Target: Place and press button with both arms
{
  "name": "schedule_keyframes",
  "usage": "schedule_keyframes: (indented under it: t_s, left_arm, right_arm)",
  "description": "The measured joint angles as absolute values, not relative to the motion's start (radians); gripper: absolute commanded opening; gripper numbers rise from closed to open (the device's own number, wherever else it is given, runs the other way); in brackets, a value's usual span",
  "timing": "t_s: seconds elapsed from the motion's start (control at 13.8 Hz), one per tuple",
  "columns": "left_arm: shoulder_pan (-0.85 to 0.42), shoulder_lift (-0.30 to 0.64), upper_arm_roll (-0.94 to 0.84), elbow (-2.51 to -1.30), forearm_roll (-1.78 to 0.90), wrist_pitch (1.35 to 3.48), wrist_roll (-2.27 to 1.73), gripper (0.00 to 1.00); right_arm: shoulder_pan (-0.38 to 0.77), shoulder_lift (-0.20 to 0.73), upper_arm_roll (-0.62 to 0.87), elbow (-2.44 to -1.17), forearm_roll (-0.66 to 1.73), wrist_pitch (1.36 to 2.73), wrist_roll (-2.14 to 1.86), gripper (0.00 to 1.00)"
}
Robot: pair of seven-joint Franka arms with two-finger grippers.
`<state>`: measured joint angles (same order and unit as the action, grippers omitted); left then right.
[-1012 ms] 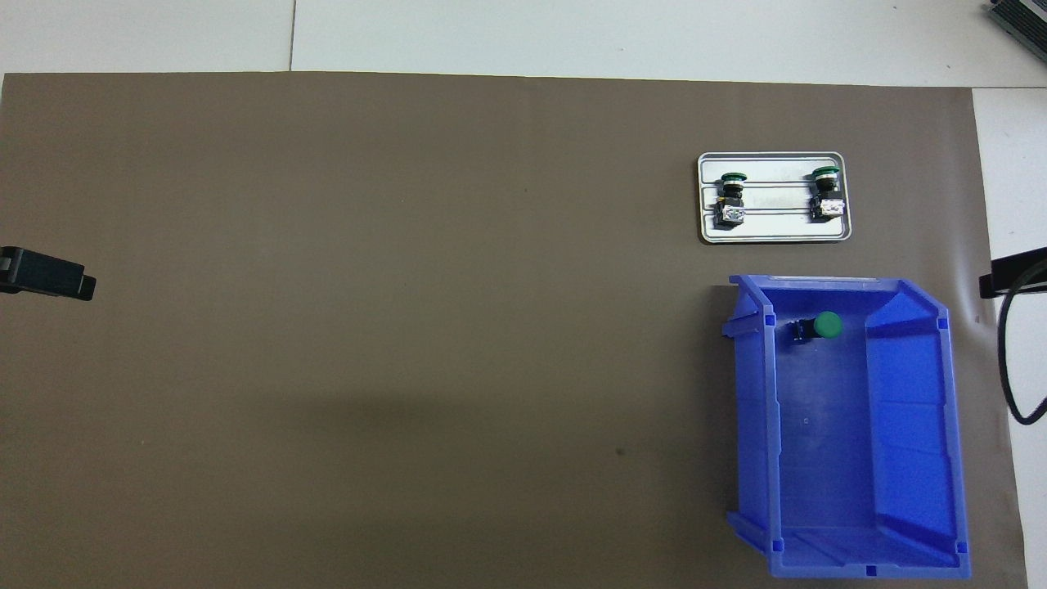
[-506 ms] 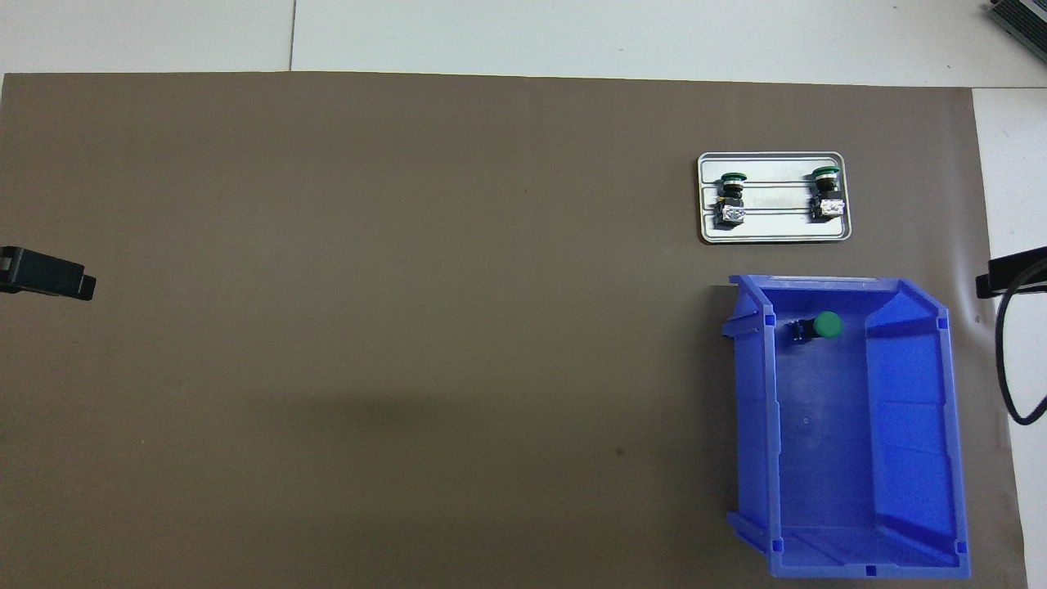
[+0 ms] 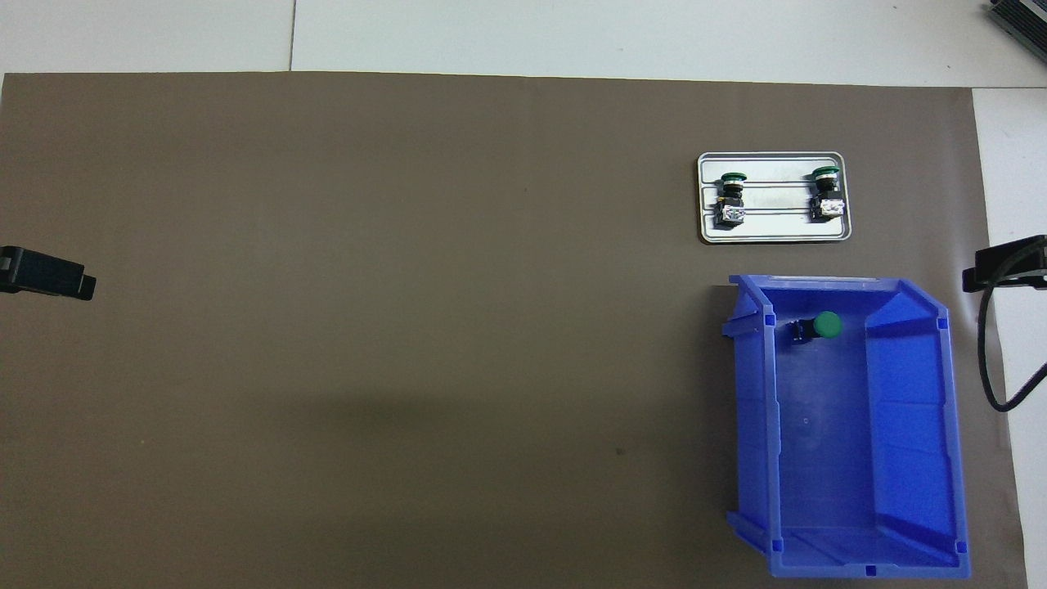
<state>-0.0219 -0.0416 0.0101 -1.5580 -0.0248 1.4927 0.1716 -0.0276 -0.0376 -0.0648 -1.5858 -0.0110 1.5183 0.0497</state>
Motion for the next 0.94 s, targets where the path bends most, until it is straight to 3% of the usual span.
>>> schedule_keyframes:
  t_s: [0.94]
  left_arm:
    - [-0.026, -0.041, -0.017, -1.548, -0.022, 1.519, 0.174, 1.00]
  right_arm:
    - [0.035, -0.035, -0.083, -1.580, -0.012, 1.520, 0.047, 1.00]
